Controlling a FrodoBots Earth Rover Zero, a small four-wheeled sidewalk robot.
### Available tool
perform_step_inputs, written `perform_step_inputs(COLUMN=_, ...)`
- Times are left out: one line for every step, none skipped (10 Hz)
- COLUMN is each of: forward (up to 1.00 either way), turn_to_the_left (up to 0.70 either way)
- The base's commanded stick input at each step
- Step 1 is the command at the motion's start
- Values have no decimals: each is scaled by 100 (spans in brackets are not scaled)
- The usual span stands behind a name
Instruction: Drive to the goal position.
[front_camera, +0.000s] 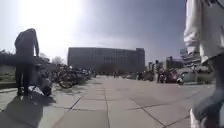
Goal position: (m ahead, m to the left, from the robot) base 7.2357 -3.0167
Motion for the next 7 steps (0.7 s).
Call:
perform_step_inputs(forward=50, turn_to_the_left=-50)
perform_step_inputs(forward=50, turn_to_the_left=-42)
perform_step_inputs(forward=50, turn_to_the_left=0)
perform_step_inputs(forward=50, turn_to_the_left=0)
perform_step_inputs(forward=50, turn_to_the_left=0)
perform_step_inputs(forward=50, turn_to_the_left=0)
perform_step_inputs(forward=50, turn_to_the_left=0)
